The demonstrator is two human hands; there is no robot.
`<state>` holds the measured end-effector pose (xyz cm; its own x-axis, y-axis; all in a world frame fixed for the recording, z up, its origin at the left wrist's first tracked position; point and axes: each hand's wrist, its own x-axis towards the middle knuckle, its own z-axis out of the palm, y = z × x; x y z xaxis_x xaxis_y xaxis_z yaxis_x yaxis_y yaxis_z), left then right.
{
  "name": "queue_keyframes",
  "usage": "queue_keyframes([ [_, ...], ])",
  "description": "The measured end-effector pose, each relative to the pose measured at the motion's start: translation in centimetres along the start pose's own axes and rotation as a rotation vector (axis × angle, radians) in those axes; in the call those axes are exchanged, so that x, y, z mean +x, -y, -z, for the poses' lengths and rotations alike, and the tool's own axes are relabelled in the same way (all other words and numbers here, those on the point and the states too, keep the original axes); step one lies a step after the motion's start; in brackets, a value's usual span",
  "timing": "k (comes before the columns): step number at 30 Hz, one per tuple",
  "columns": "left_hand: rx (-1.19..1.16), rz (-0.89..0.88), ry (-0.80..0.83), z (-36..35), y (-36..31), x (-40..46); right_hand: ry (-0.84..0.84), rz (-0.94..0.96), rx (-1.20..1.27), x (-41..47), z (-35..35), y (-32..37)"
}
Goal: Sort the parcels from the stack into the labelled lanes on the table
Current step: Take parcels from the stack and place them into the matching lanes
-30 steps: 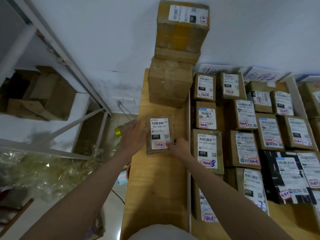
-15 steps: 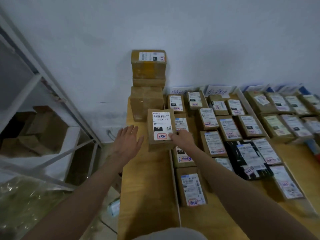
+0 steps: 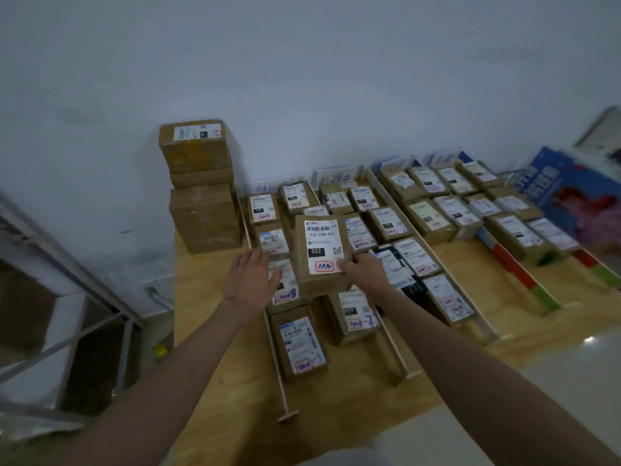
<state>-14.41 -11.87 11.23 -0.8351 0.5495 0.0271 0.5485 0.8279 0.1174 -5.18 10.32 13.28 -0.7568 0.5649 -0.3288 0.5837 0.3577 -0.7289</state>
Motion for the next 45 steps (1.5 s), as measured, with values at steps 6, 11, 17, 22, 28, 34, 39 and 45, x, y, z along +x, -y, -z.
queue_keyframes([
  [6,0.016,-0.051,-0.005,-0.6,-8.9,-1.0,-0.059,-0.015,-0.010,-1.7,7.3,-6.2],
  [11,0.012,-0.069,0.032,-2.6,-17.0,-2.4,-0.069,-0.051,-0.023,-3.2,12.9,-12.2],
  [17,0.029,-0.120,0.059,-4.3,-24.3,-2.5,-0.111,-0.115,-0.001,-3.6,18.4,-18.3],
  [22,0.027,-0.187,0.046,-4.7,-29.0,0.2,-0.149,-0.174,0.051,-2.1,22.5,-21.8],
  [28,0.001,-0.221,0.019,-6.5,-33.9,6.0,-0.187,-0.215,0.054,2.7,26.4,-24.3],
  [34,-0.108,-0.173,0.047,-9.3,-36.5,11.6,-0.153,-0.265,0.044,9.0,29.5,-25.7],
  [39,-0.139,-0.146,0.083,-11.0,-37.7,14.8,-0.146,-0.261,0.028,13.3,30.9,-26.7],
  [45,-0.131,-0.085,0.105,-12.7,-38.9,16.5,-0.061,-0.291,-0.015,18.1,30.9,-29.0],
])
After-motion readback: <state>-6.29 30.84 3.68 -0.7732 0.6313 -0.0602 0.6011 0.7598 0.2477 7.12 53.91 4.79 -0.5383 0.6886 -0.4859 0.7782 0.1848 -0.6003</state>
